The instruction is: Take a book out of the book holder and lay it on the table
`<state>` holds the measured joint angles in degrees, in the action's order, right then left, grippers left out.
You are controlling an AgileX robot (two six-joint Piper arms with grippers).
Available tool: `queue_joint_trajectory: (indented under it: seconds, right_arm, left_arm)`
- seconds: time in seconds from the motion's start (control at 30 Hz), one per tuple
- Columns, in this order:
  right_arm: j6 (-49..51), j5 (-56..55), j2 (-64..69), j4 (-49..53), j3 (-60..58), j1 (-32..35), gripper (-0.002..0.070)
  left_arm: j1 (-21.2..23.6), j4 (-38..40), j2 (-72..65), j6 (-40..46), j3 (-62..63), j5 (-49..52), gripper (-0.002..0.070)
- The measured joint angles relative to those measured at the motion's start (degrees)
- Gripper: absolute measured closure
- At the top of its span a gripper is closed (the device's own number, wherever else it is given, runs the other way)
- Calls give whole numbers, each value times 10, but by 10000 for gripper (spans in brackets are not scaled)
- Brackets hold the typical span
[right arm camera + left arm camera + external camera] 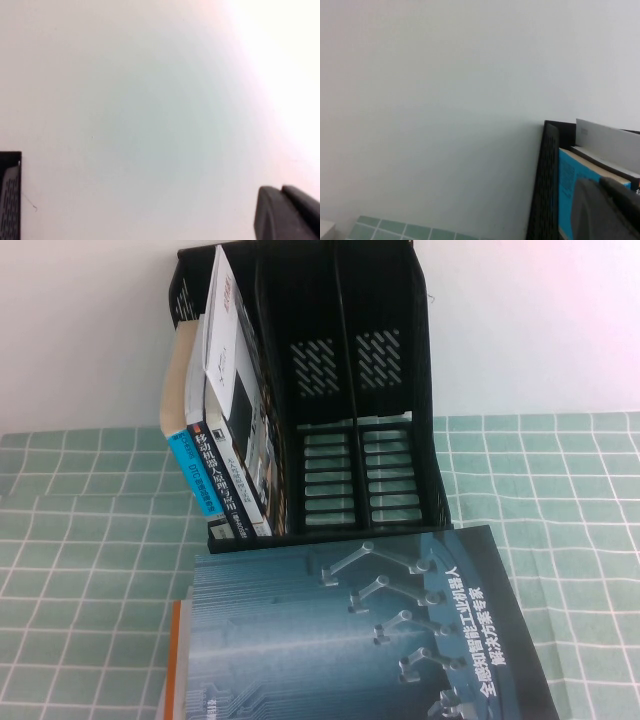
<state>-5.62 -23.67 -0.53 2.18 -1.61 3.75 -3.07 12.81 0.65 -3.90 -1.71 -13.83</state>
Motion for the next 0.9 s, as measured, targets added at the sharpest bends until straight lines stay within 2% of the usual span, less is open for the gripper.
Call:
queue_joint_trajectory:
  seconds: [0.2, 0.3, 0.47, 0.6, 0.77, 0.9]
  right_arm:
    - [0, -48, 0, -22, 0, 0, 678]
    - [-14, -79, 0, -37, 0, 0, 678]
    - [-57, -60, 0, -114, 0, 0, 678]
    - [-69, 48, 0, -119, 18, 0, 678]
    - [-99, 242, 3, -64, 95, 0, 678]
    - [-104, 308, 50, -45, 142, 0, 678]
  left_arm:
    - [0, 23, 0, -9, 10, 31, 678]
    - [0, 24, -5, -13, 62, 91, 678]
    - [0, 25, -43, -22, 155, 142, 678]
    - [0, 9, -70, -7, 167, 129, 678]
    - [0, 1, -143, -1, 194, 183, 678]
    - [0, 1, -238, -1, 240, 223, 678]
